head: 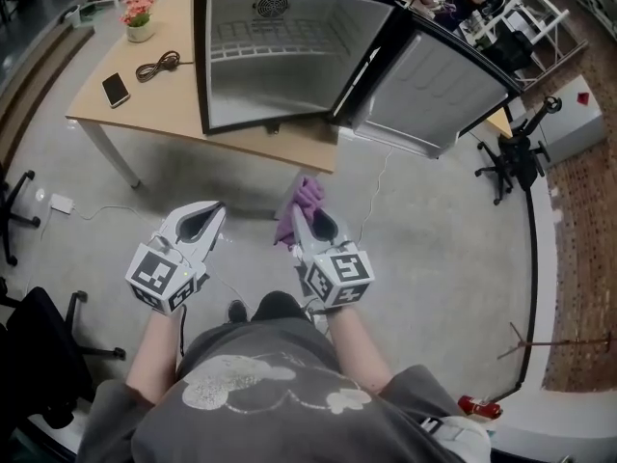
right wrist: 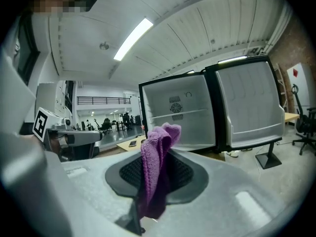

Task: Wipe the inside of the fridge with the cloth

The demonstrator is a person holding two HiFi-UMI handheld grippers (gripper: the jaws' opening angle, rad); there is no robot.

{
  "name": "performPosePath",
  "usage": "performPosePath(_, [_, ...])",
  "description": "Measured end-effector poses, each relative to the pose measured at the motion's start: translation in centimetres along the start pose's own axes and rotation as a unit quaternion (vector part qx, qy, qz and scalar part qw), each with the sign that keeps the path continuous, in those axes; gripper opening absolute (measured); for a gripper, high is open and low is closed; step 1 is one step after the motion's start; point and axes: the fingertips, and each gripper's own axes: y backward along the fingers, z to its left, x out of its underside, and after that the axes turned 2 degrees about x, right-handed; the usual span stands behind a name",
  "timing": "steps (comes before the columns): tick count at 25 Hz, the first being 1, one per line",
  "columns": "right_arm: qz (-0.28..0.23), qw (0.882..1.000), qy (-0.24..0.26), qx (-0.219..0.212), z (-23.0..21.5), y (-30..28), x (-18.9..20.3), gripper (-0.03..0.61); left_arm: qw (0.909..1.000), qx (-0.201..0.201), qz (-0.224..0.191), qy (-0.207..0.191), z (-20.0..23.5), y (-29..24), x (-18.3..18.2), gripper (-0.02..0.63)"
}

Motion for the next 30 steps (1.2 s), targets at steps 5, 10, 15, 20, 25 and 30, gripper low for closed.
performPosePath(5, [-0.001, 1.000, 0.004, 0.003, -0.7, -2.2, -1.1, 0.080, 0.9999, 0.008, -0.004, -0.005, 1.6, -1.6, -0.8, 0.017])
performPosePath(10, [-0.013, 1.000, 0.007, -0.011, -1.5, -6.4, -2.6, 0.080, 1.0000, 0.004, 0.002, -0.002, 4.3, -3.7, -0.7, 0.017])
performPosePath(15, [-0.022, 0.999, 0.006, -0.044, -2.8, -12.5, -4.3, 0.080, 0.9999, -0.014, 0.006, -0.007, 7.8, -7.2, -1.4, 0.017])
performPosePath(20, [-0.038, 0.996, 0.009, -0.078, -4.4, -18.1, -7.5, 0.081, 0.9993, -0.036, 0.001, -0.012, 11.6, -11.4, -3.1, 0.017])
performPosePath(25, [-0.042, 0.989, 0.040, -0.138, -4.4, -21.3, -9.3, 0.080, 0.9977, -0.068, -0.005, -0.007, 14.5, -14.6, -3.7, 0.017])
performPosePath(30, [-0.065, 0.972, 0.055, -0.220, -2.6, -23.0, -12.8, 0.081, 0.9945, -0.104, 0.000, -0.010, 16.0, -15.9, -4.0, 0.017])
